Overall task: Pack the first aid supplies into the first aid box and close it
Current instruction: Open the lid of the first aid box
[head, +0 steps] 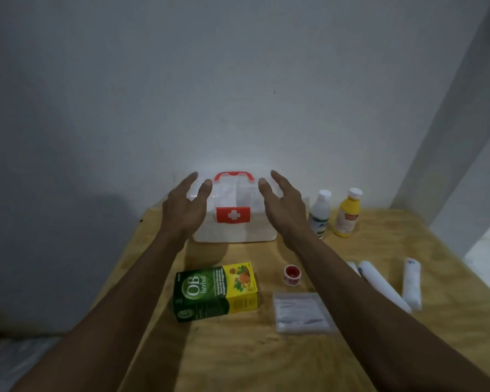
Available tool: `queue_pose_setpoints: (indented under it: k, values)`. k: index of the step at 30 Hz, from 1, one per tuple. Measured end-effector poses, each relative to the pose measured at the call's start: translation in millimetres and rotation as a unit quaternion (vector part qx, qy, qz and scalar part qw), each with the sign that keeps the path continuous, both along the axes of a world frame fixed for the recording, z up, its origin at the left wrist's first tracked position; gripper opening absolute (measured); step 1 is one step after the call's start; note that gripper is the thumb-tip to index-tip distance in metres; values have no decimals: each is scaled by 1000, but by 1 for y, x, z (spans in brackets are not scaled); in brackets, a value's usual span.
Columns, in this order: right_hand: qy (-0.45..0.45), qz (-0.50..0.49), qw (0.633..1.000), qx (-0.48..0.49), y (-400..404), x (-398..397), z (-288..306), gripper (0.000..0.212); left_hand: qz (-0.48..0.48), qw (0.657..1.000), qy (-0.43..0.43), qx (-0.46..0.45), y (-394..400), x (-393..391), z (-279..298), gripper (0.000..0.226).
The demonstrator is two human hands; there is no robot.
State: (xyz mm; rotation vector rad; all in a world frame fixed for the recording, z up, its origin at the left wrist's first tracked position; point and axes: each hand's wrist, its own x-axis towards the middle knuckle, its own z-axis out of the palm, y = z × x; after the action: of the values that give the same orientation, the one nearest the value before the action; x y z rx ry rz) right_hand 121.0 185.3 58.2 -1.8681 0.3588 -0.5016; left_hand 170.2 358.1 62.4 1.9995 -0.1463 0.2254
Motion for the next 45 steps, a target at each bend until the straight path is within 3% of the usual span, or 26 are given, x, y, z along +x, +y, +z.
queue_pose_setpoints:
  k: [17, 21, 23, 28, 32, 38, 45]
  values:
    - [2, -15, 1000, 1, 0, -52, 1, 50, -5, 1000, -7, -7, 5, -39, -11, 56]
    - [-68, -125, 989, -26, 19, -70, 6, 48, 3, 998, -30, 54, -1, -34, 3, 61]
    - [-103, -177, 979, 16, 39, -82, 5, 42, -8, 995, -43, 92, -5, -23, 11, 62]
    - [-31, -218, 945, 243, 85, -77, -4, 46, -46, 982, -29, 180, -16, -1, 12, 64]
    - [-43, -261, 903, 338, 97, -62, -3, 48, -47, 977, -41, 206, -15, -2, 5, 62]
    - [-64, -266, 896, 350, 99, -60, -11, 47, -48, 977, -46, 202, -13, -2, 3, 62]
    - [-111, -227, 917, 309, 93, -68, -21, 37, -47, 974, -46, 215, -14, -3, 2, 61]
